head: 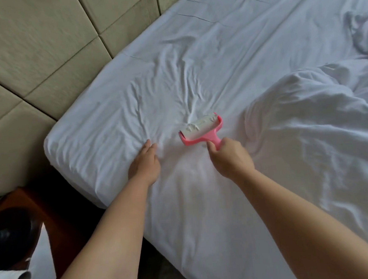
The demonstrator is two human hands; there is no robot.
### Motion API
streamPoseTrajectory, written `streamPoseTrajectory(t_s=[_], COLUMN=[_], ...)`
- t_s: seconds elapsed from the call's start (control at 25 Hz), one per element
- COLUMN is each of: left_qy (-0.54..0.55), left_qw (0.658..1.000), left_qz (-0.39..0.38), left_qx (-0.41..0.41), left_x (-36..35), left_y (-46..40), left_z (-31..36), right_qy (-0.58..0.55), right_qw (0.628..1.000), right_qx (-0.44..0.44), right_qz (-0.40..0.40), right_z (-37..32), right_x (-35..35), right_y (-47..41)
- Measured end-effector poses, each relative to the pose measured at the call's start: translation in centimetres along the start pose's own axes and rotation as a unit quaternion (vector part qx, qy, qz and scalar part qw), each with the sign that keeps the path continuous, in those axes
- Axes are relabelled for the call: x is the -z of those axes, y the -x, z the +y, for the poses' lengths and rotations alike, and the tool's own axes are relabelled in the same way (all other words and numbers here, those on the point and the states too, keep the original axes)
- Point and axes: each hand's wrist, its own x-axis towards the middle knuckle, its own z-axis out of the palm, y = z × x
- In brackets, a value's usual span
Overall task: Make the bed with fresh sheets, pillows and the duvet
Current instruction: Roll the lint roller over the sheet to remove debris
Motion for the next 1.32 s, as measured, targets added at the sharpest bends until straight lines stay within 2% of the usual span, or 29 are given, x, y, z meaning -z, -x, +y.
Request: streamPoseTrajectory(t_s=[0.08, 0.24, 0.4, 0.52, 0.76, 0.88, 1.08, 1.32], left_qy=[-0.008, -0.108, -0.172, -0.161, -0.125, -0.132, -0.136, -0.143], left_qw=[1.000, 0.993, 0.982, 0.981, 0.988, 0.988, 0.988, 0.988], left_qz=[0.021, 0.038, 0.047, 0.010, -0.014, -0.002, 0.007, -0.011], left_qx=[0.005, -0.029, 0.058, 0.103, 0.090, 0.074, 0.067, 0.051], left_x=[0.7, 1.6, 2.9, 3.5, 4.8, 4.9, 4.7, 5.0], left_y=[0.0, -2.0, -5.5, -8.6, -16.0, -17.3, -17.1, -14.6], left_z=[-0.6, -2.8, -5.9, -7.0, -6.5, -7.0, -7.0, -7.8], right_qy=[-0.009, 0.007, 0.011, 0.004, -0.005, -0.014, -0.023, -0.010], right_qw=[0.999, 0.996, 0.995, 0.996, 0.998, 0.998, 0.998, 0.998], right_qx=[0.021, 0.021, 0.005, 0.012, 0.009, 0.013, 0.008, 0.012], right_qz=[-0.025, -0.088, -0.099, -0.090, -0.066, -0.060, -0.055, -0.053], right_z=[-1.1, -2.8, -6.5, -10.2, -15.8, -17.8, -18.0, -13.9], right_x=[-1.3, -4.9, -5.7, -6.8, -8.9, -9.5, -9.6, -8.5], right_y=[0.2, -0.2, -4.9, -8.7, -14.5, -16.5, -16.6, -11.3])
